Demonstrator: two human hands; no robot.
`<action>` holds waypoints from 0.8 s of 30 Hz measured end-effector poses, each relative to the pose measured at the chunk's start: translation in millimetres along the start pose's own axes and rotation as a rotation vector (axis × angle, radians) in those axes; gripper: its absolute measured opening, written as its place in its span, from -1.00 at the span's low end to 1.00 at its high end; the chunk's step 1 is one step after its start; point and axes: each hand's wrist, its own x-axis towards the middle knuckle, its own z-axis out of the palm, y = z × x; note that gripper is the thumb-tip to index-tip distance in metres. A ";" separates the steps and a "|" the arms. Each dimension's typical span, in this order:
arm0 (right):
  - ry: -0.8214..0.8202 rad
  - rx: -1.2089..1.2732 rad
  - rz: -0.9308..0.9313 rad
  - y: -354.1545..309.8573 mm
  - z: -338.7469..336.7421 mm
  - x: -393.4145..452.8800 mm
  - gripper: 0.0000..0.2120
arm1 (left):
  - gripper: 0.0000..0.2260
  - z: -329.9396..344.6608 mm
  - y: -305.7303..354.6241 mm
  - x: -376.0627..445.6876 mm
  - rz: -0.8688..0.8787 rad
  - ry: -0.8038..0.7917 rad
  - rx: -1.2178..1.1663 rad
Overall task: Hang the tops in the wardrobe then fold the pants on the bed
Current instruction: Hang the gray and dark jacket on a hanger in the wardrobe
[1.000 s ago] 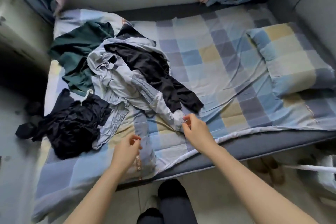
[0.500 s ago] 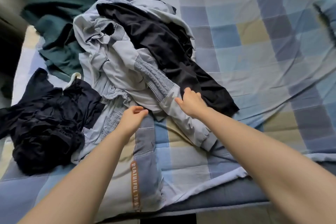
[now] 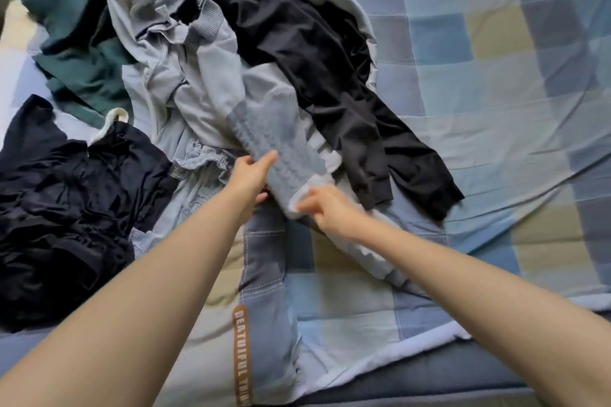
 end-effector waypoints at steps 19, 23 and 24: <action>0.378 1.024 0.535 -93.1 -115.8 -96.1 -0.67 | -0.70 7.7 24.0 -200.9 0.900 0.002 0.805; 0.199 0.930 0.656 -134.9 -139.4 -90.5 -0.68 | -0.74 -4.2 15.3 -258.9 1.058 -0.125 0.997; 0.220 0.843 0.688 -145.5 -140.5 -94.2 -0.74 | -0.76 -10.5 14.1 -272.3 1.071 -0.145 1.010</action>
